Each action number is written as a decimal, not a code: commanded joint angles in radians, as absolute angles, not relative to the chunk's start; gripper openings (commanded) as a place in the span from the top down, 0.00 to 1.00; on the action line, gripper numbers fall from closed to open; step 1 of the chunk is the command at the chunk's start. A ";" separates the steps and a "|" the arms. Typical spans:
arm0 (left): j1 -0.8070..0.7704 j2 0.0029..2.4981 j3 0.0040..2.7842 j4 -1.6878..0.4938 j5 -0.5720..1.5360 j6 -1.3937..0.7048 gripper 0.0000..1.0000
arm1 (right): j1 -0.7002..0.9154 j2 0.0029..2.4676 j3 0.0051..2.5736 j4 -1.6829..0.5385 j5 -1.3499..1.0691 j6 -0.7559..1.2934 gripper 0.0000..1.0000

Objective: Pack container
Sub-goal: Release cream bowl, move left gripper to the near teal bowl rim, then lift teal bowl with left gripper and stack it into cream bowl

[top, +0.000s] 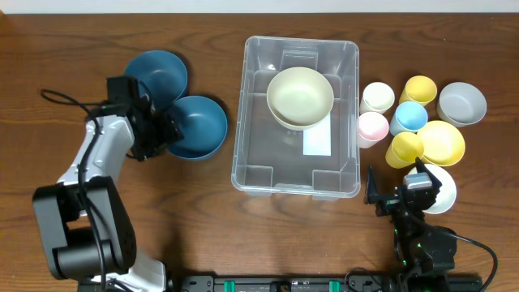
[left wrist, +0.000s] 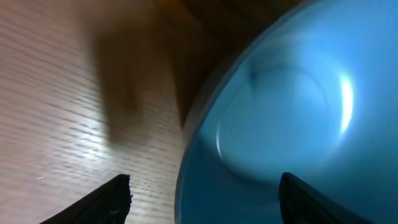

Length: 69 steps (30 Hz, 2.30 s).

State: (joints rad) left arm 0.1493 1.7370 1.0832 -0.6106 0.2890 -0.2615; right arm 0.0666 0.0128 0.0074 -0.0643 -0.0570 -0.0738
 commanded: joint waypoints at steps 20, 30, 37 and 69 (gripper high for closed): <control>0.149 1.740 1.037 -0.586 0.320 -0.250 0.67 | 0.059 0.009 0.006 -0.068 -0.064 -0.084 0.01; 0.150 1.740 1.037 -0.599 0.321 -0.244 0.94 | 0.059 0.009 0.006 -0.068 -0.064 -0.084 0.01; 0.150 1.732 1.041 -0.625 0.321 -0.244 0.94 | 0.059 0.009 0.006 -0.068 -0.064 -0.084 0.01; 0.104 1.219 1.239 -0.729 0.321 -0.277 0.94 | 0.059 0.009 0.006 -0.068 -0.064 -0.084 0.01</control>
State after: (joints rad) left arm 0.1528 1.2388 1.1606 -0.7212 0.3107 -0.2653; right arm 0.0666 0.0128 0.0074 -0.0643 -0.0570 -0.0738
